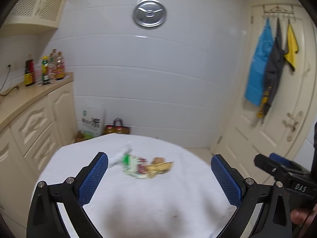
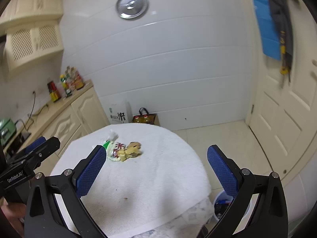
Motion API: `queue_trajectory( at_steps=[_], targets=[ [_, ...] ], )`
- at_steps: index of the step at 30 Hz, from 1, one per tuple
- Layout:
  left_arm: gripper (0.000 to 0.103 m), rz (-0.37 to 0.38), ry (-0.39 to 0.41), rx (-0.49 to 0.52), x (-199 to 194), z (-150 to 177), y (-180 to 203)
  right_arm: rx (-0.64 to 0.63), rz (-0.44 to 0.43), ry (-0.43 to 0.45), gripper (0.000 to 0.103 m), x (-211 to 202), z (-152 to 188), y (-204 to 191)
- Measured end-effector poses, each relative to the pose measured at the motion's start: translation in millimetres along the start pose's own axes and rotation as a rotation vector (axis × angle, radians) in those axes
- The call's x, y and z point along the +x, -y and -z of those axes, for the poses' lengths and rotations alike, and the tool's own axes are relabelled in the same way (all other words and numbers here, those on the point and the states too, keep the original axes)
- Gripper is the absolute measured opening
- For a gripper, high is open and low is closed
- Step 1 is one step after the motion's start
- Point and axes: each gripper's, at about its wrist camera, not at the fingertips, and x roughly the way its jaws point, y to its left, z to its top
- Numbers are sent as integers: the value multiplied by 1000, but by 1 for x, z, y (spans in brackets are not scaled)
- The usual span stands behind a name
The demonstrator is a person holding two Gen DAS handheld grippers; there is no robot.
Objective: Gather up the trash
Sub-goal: 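Return both open tools to the table, then grasp the yellow wrapped bag with the right tool while the left tool grasps the green printed snack bag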
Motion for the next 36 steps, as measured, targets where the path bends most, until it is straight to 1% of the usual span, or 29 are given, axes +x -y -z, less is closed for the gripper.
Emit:
queue_trajectory(
  at_steps=[3,8,14,21,25,29,30,32,34,36],
  targets=[
    [102,-34,-20,-28,0,6,-16,-20,-12,-25,103,16,2,-11],
    [102,-70,-78,-59,18,13,-30,-51,-31,-90,103,55,7,-27],
    [102,-88,-148,-86,65,-2,-30,-79,-48,-187,103,112,13,-43],
    [102,-108,-227,-106,116,-7,-23,-105,-65,-313,103,187,31,-59],
    [102,-113,-263,-120,146,-10,-28,-134,-49,-355,103,224,38,-67],
    [102,-118,-288,-122,168,-9,-27,-138,-55,-393,103,249,47,-71],
    [102,-118,-292,-118,173,-10,-24,-141,-59,-394,102,253,48,-72],
    [102,-120,-301,-109,183,-11,-19,-148,-66,-392,89,258,51,-72],
    [102,-117,-307,-107,190,-9,-19,-163,-64,-381,74,259,52,-72],
    [102,-115,-312,-103,204,-13,-11,-165,-96,-377,69,257,52,-69]
  ],
)
